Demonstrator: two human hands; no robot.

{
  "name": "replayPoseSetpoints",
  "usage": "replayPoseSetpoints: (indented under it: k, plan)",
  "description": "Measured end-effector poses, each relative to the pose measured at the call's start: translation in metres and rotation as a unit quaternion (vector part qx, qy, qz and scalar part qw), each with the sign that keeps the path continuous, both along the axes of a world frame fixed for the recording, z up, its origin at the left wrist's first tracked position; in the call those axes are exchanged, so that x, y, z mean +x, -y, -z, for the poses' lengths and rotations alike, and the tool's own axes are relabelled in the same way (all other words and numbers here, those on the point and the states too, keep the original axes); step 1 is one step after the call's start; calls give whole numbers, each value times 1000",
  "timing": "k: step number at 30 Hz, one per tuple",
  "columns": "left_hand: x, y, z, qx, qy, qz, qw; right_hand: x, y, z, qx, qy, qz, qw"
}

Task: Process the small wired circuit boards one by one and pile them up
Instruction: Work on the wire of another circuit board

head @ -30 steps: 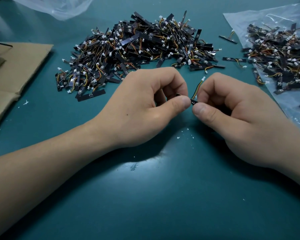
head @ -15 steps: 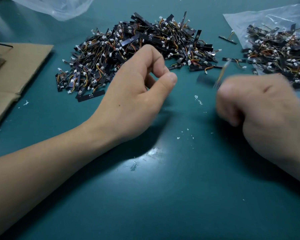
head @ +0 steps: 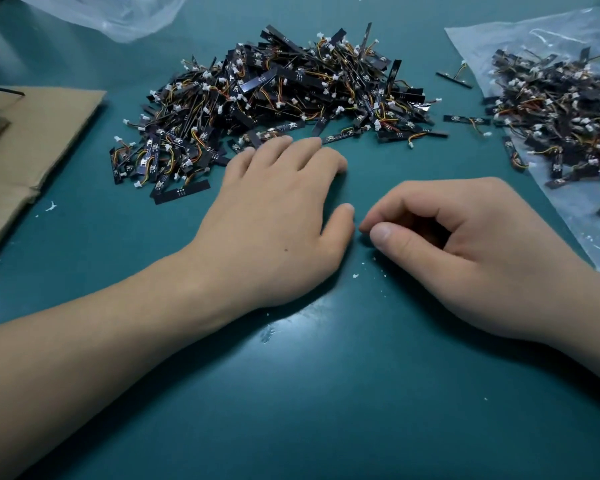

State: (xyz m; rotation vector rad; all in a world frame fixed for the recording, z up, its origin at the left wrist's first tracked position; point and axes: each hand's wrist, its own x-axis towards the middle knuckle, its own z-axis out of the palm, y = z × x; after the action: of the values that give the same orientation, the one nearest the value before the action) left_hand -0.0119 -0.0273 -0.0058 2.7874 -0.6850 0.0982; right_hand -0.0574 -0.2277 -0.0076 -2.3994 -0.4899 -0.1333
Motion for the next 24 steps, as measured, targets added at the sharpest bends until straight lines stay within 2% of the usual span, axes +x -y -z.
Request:
replayPoseSetpoints:
  k: [8, 12, 14, 16, 18, 21, 24]
  plan:
    - [1, 0, 1, -169, 30, 86, 981, 1, 1, 1, 14, 7, 14, 1000]
    - [3, -1, 2, -221, 112, 120, 961, 1, 1, 1, 54, 26, 33, 998]
    - [4, -2, 3, -280, 134, 119, 943, 2, 2, 1, 87, 29, 52, 994]
    - [8, -2, 5, -366, 85, 107, 920, 4, 3, 1, 104, 23, 68, 992]
    - [11, -3, 8, -425, 32, 97, 899, 4, 3, 0, 82, 3, 58, 995]
    - [9, -3, 5, -405, 37, 158, 900, 3, 0, 0, 9, 12, 27, 1000]
    - [2, -1, 2, -332, 108, 240, 906, 2, 0, 1, 8, 31, 23, 999]
